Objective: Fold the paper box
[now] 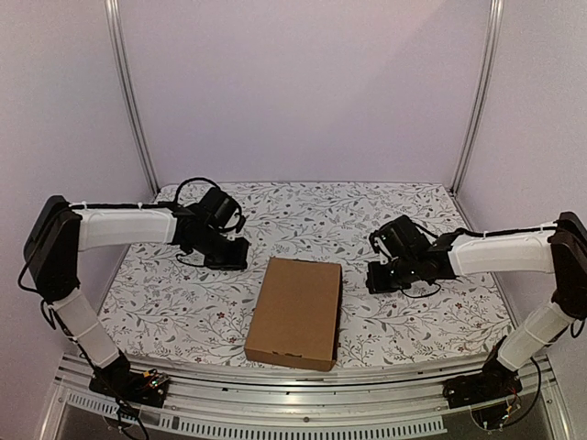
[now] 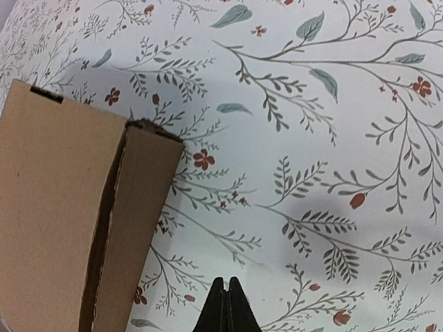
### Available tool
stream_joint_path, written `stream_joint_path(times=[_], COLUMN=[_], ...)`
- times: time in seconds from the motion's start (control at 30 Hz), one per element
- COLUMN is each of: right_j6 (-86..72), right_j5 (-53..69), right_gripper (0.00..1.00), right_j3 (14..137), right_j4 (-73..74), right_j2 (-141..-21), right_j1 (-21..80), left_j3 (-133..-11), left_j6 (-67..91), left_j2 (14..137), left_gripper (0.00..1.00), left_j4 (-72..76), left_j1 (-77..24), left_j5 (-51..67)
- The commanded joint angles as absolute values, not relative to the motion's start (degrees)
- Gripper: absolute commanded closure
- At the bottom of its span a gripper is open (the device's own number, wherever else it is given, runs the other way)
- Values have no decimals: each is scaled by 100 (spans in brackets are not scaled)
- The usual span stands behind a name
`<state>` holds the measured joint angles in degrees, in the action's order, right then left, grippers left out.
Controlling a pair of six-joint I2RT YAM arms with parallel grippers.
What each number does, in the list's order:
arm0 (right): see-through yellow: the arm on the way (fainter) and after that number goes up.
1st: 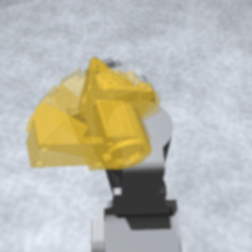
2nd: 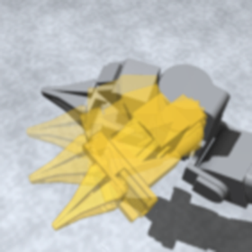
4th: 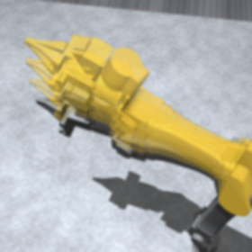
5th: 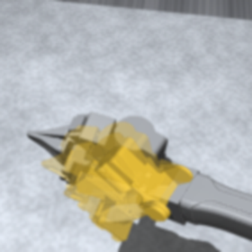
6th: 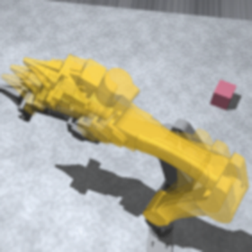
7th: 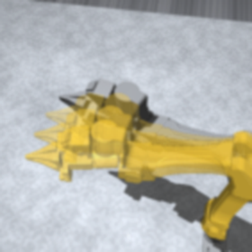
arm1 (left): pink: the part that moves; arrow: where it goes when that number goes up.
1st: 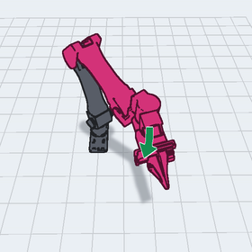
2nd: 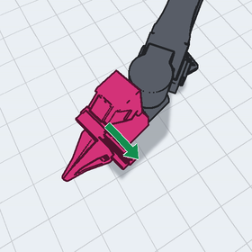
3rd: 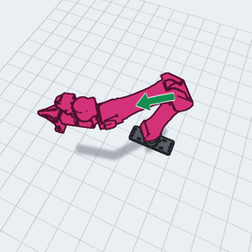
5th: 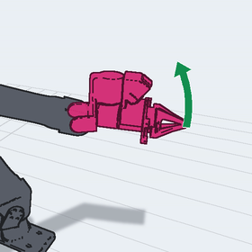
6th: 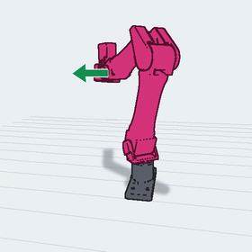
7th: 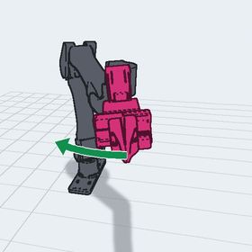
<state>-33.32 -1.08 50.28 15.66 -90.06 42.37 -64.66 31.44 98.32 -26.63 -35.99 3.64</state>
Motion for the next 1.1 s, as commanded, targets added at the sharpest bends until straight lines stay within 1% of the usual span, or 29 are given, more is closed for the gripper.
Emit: stream_joint_path(times=[0.0, 0.13, 0.23, 0.47, 0.6, 0.7, 1.07], right_j6=[-3643, -4155, -4543, -5003, -5017, -4834, -4247], right_j5=[155, 298, 210, 192, 139, 75, 600], right_gripper=[100, 100, 100, 100, 100, 100, 100], right_j3=[4363, 3859, 3771, 4018, 4471, 4876, 5694], right_j4=[1580, 1143, 842, -124, -268, -229, -9], right_j2=[-8326, -7914, -7953, -8775, -9215, -9433, -10175], right_j1=[4799, 5360, 5713, 5924, 5919, 5827, 4677], left_j3=[-5812, -5357, -5134, -5184, -5359, -5694, -7015], left_j6=[3254, 3341, 3457, 3466, 3488, 3388, 3240], left_j2=[9332, 9110, 9124, 9572, 9766, 9986, 11095], left_gripper=[100, 100, 100, 100, 100, 100, 100], left_j4=[-2832, -2881, -2639, -2194, -1951, -1904, -1757], left_j1=[-3778, -4116, -4293, -4452, -4465, -4453, -3814], left_j5=[1050, 1429, 1794, 2060, 2230, 2181, 2086])
